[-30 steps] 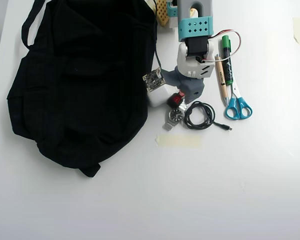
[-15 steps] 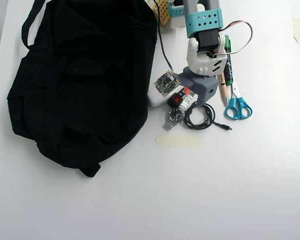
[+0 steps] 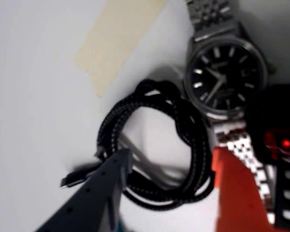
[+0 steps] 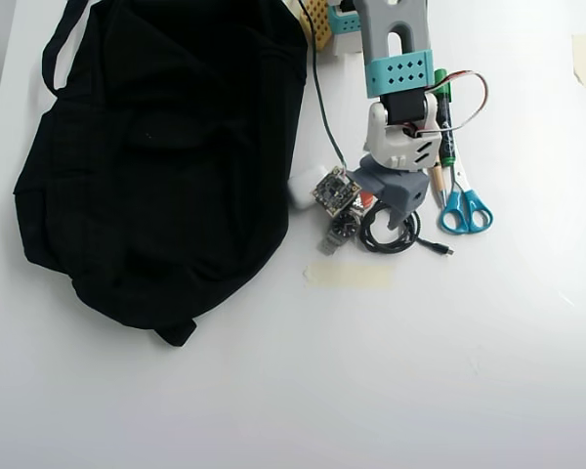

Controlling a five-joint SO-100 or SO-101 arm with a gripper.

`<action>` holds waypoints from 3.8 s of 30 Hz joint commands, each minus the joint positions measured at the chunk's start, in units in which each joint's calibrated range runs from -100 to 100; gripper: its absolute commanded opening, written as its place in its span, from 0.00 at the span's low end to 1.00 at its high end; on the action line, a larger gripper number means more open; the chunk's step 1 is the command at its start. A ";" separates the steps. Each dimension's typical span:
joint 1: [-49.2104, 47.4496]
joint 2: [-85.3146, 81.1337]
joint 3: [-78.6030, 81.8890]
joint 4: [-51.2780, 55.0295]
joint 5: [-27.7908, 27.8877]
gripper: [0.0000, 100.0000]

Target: Put the usbc cable into the black bag

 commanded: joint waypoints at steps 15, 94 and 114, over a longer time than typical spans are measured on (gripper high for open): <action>0.27 2.36 -1.78 -1.95 7.07 0.22; 3.49 -50.34 3.52 28.45 16.30 0.02; 15.90 -70.09 16.64 36.29 14.36 0.02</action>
